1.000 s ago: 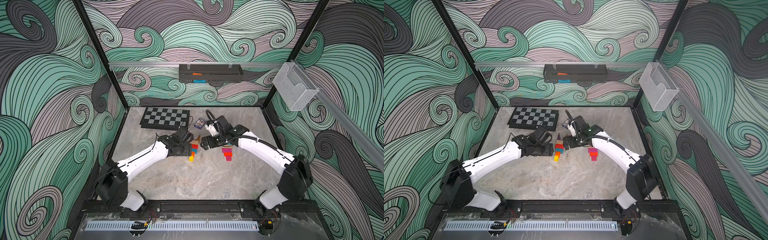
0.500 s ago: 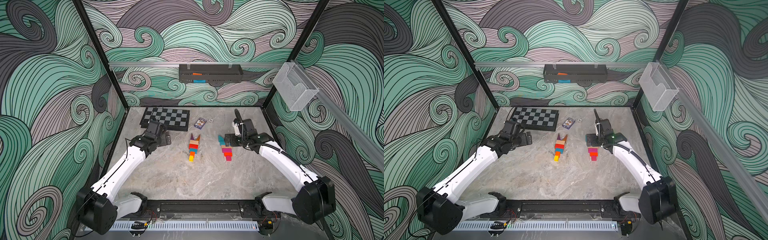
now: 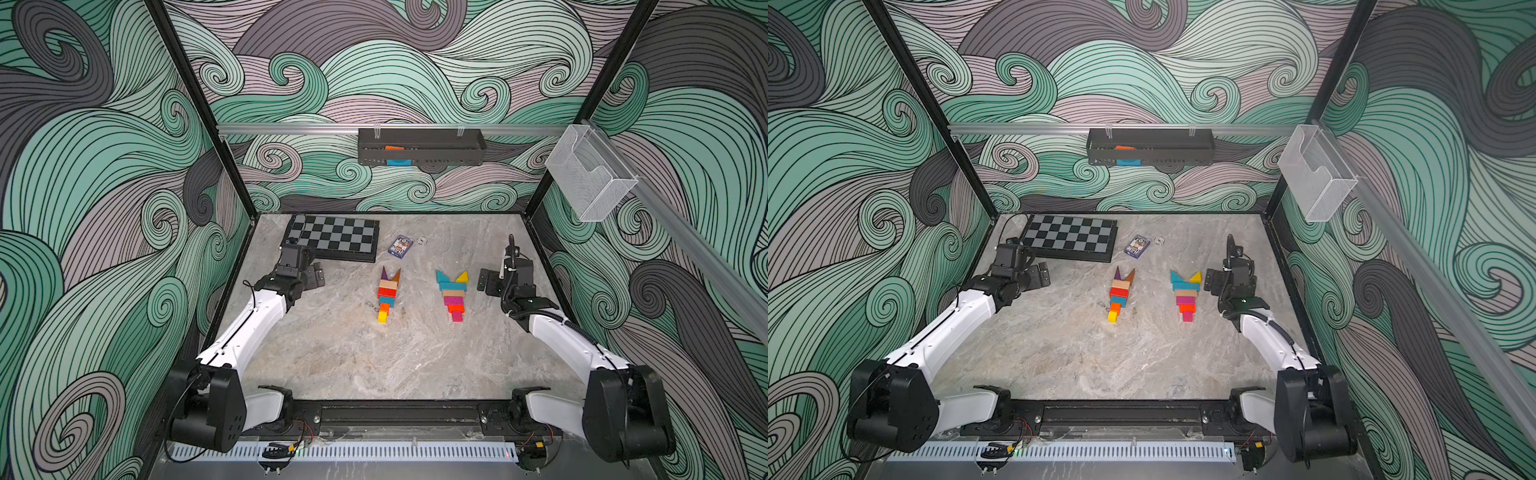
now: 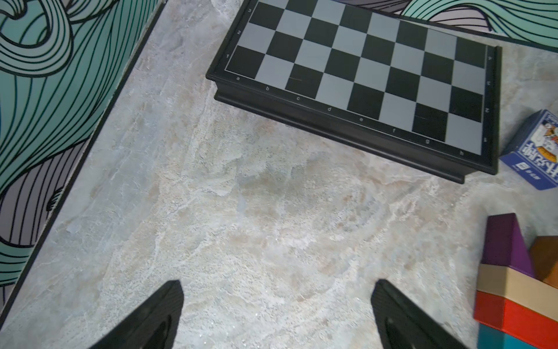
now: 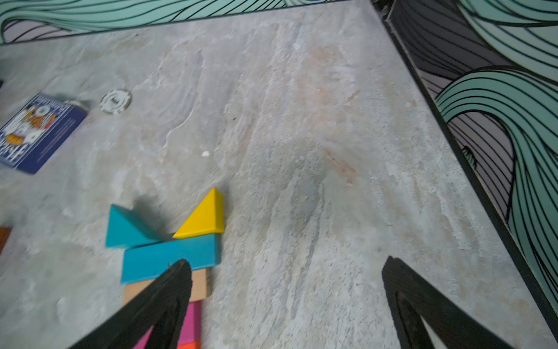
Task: Assemble a carrot with building blocks
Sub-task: Reset both arms
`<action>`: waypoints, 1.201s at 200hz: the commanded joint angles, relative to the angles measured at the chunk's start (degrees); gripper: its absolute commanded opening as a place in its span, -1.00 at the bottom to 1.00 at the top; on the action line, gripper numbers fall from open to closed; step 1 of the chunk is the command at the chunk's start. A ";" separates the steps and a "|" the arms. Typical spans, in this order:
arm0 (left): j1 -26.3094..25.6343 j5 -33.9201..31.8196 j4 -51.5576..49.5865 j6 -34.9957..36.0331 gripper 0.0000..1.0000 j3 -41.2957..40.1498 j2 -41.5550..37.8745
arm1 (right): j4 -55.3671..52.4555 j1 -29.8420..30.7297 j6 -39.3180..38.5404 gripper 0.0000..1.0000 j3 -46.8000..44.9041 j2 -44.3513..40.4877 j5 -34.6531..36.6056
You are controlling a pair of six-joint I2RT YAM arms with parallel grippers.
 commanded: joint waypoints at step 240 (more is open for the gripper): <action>14.05 2.63 48.90 7.66 0.97 -18.72 12.14 | 56.07 -1.86 -10.24 0.97 -16.30 18.25 -9.97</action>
